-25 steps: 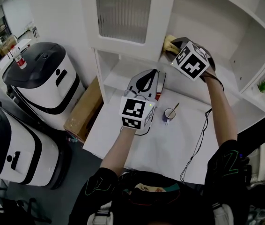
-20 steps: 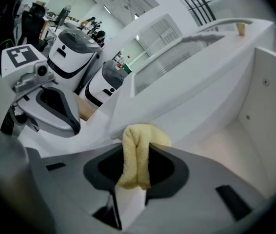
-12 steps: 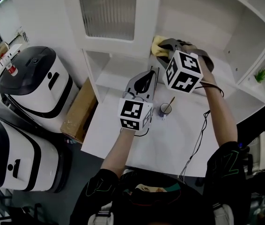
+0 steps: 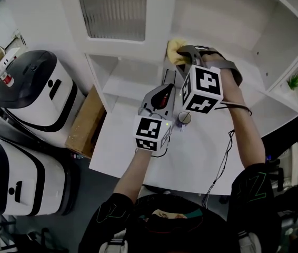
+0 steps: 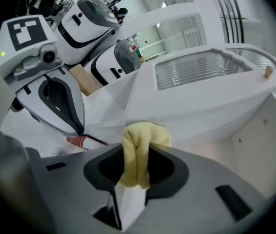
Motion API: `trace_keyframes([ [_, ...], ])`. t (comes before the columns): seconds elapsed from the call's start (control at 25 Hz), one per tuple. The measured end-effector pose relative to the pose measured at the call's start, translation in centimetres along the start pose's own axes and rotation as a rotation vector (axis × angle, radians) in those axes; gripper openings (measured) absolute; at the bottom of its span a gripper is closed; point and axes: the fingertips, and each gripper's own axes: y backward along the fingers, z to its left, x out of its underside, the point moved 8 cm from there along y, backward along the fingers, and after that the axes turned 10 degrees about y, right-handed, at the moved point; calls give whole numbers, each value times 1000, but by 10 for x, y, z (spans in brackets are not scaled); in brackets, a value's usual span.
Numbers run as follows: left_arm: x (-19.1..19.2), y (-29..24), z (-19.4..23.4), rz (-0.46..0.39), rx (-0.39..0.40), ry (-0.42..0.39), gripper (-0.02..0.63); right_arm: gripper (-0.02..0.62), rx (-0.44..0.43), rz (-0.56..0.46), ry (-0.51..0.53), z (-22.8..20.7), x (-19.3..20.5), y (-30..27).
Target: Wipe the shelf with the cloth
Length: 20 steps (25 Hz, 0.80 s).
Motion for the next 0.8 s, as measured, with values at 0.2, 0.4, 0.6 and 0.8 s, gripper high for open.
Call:
trace_keyframes([
  [0.2,8,-3,-2,21,7,9,-5,115,21,27,10,8,10,6],
  [0.4,13,-9,-11,35,24,-5,-5,115,41,44,5,14,24,13],
  [0.6,16,-16,-25,47,45,-51,-5,115,53,69,1,25,45,23],
  [0.8,18,-26,-39,54,79,-52,-5,115,57,95,-18,31,63,33],
])
